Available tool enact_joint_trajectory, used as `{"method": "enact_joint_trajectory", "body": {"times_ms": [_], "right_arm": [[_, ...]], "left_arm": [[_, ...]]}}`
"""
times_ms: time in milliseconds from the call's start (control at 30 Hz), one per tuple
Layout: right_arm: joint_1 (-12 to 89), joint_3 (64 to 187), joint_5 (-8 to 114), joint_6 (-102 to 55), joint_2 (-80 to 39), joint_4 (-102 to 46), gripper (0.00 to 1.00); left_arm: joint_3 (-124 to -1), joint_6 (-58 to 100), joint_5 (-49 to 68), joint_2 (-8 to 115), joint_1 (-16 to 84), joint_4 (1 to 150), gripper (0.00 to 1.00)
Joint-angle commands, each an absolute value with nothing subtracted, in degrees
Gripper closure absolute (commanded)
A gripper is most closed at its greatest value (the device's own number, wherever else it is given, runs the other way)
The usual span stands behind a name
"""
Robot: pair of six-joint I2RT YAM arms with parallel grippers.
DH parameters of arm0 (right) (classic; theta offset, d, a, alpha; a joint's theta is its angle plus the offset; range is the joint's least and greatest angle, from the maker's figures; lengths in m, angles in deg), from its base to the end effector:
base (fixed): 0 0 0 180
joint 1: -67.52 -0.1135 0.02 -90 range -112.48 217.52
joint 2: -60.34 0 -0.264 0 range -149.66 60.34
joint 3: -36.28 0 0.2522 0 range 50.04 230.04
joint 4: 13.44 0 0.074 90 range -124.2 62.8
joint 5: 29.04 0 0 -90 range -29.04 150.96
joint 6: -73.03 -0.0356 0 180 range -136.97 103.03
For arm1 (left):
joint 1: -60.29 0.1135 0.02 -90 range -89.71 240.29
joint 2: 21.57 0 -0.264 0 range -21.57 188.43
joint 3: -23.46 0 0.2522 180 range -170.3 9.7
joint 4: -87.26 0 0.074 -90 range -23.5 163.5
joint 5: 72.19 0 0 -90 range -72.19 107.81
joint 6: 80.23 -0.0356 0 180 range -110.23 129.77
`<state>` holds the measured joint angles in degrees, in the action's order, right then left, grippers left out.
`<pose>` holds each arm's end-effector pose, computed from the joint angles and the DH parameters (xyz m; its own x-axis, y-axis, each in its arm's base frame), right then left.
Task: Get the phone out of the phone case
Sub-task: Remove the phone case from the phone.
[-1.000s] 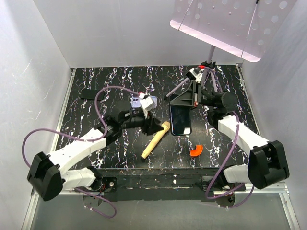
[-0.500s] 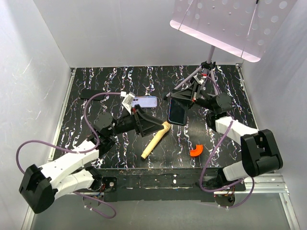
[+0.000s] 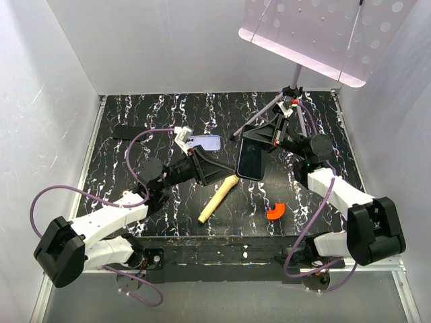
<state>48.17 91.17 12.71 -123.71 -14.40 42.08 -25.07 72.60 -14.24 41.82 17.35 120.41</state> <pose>0.2432 0.1136 0.3395 -0.9174 0.3537 -0.1826 -0.2986 -0.3081 0.9033 0.1661 -0.1803 0.3175 -0.7369 -0.3443 -0.5817 0.6365 -0.0636 -0.7687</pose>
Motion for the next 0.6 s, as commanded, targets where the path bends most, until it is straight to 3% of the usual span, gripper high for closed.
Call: {"method": "enact_joint_trajectory", "body": {"times_ms": [0, 300, 567], "right_arm": [[47.92, 91.88, 15.17, -124.46, -13.93, 44.96, 0.99], [47.84, 92.14, 15.08, -124.19, -14.11, 44.61, 0.99], [47.49, 91.88, 15.43, -124.72, -13.14, 44.17, 0.99]], "left_arm": [[-26.86, 72.35, -13.48, 41.36, 16.25, 121.57, 0.50], [-27.83, 72.87, -13.83, 43.99, 15.11, 123.33, 0.58], [-27.66, 71.65, -13.30, 44.87, 14.85, 121.14, 0.83]]}}
